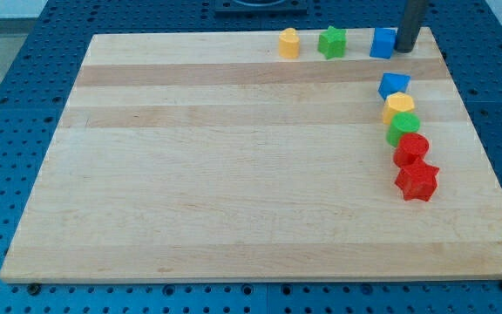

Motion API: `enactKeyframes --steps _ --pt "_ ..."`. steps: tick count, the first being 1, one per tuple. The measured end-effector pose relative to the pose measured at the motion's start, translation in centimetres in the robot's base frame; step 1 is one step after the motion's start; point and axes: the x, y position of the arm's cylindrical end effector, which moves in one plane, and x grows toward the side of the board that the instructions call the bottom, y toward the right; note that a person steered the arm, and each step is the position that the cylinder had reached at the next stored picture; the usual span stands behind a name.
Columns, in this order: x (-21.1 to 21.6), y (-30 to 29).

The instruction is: Push the blue triangle into the green star

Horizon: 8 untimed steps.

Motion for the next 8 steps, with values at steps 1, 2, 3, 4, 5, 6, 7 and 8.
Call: enactKeyframes --steps 1,2,3,4,5,6,7,8 --pt "0.6 -0.2" --pt "0.6 -0.1" --pt "0.6 3.2" --pt "2.7 7.9" --pt "5.4 9.4" --pt "9.1 9.4" --pt "10.8 7.9" --pt "11.3 6.2"
